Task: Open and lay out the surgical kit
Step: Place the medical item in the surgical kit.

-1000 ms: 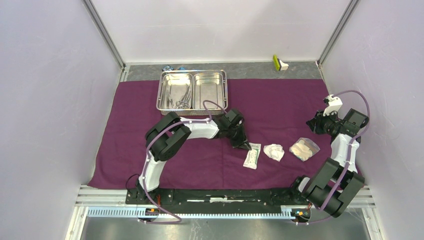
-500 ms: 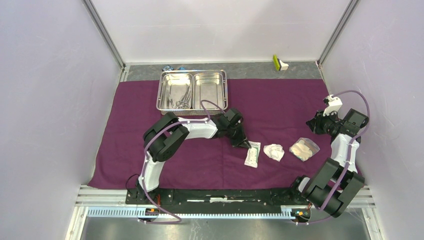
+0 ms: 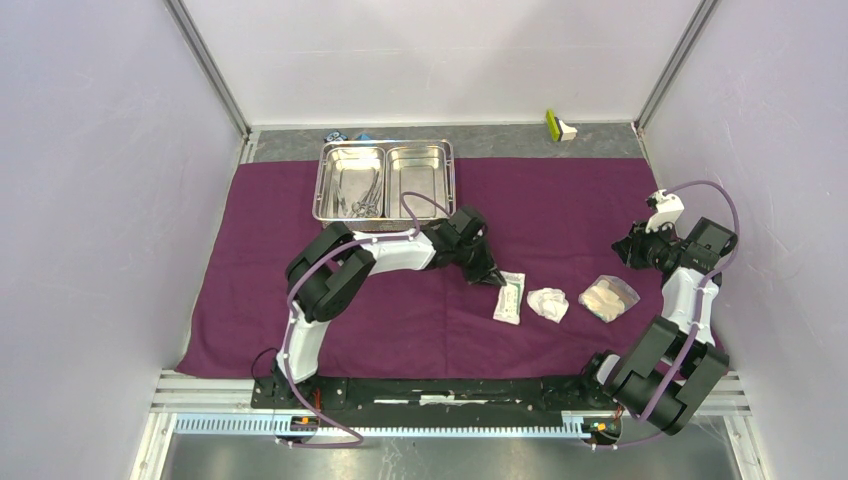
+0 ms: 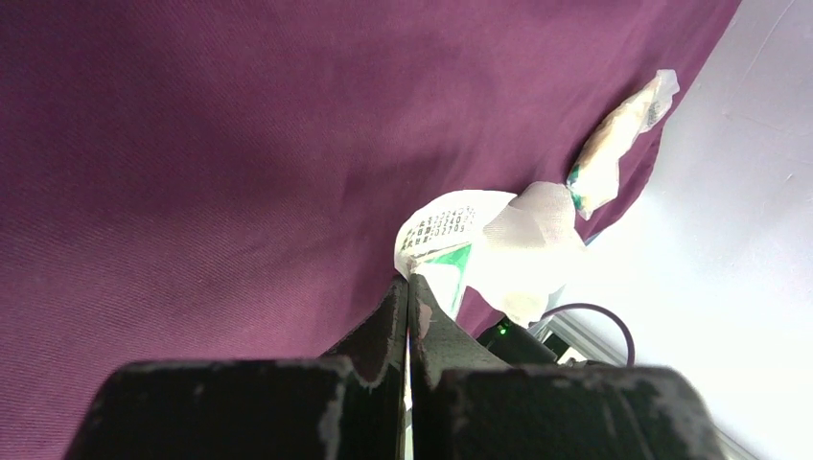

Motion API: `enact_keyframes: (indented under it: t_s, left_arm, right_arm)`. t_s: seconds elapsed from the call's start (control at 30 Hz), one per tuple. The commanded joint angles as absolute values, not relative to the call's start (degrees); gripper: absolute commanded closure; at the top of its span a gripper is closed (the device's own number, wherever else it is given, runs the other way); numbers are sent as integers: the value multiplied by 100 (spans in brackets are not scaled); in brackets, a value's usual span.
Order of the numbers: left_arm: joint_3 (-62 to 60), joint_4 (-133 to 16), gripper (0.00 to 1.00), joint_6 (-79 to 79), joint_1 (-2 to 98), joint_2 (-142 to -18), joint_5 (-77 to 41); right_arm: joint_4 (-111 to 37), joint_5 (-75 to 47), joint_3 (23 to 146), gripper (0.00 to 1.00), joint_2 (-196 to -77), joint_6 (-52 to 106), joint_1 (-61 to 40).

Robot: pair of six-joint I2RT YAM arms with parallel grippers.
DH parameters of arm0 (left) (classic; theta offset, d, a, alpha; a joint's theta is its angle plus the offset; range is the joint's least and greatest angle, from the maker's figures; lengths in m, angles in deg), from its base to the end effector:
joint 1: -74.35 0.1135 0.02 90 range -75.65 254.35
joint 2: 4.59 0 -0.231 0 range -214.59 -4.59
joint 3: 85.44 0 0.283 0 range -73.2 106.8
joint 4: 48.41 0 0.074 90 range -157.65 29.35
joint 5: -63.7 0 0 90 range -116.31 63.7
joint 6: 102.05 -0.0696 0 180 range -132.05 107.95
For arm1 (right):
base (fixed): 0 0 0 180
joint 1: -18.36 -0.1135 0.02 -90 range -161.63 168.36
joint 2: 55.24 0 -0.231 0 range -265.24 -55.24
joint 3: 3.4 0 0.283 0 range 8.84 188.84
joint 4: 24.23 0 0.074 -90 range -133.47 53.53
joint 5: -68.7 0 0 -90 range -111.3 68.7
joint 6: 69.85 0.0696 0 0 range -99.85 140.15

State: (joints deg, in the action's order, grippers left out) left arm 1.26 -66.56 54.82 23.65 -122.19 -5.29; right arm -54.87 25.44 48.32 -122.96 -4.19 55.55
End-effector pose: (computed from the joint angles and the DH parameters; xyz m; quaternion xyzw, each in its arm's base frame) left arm 0.2726 -0.3725 0.0679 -0.0664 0.9209 -0.3827 0.0322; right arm 0.2601 -0.1337 0.1608 -0.0502 0.8641 0.1433 0.4799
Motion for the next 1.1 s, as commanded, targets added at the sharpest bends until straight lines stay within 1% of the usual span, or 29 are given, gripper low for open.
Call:
enact_keyframes:
  t_s: [0.0, 0.33, 0.5, 0.67, 0.9, 1.07]
  left_arm:
    - [274, -6765, 98, 5562, 2425, -12297, -672]
    - [217, -6898, 98, 5584, 2437, -12315, -808]
    - [259, -6895, 94, 5664, 2430, -12450, -657]
    - [108, -6602, 87, 5913, 2426, -12512, -382]
    - [-5, -6504, 77, 5927, 2425, -12358, -328]
    - [-126, -6534, 73, 5923, 2430, -12175, -388]
  right_arm:
    - [-5461, 2713, 4804, 75, -12307, -508, 5561]
    - [-5477, 2730, 4806, 75, -12329, -525, 5563]
    - [-5487, 2729, 4804, 75, -12344, -534, 5561]
    - [-5499, 2721, 4813, 75, -12361, -551, 5563]
    - [-5507, 2721, 4821, 75, -12380, -561, 5562]
    - [-5515, 2721, 4821, 75, -12393, -569, 5559]
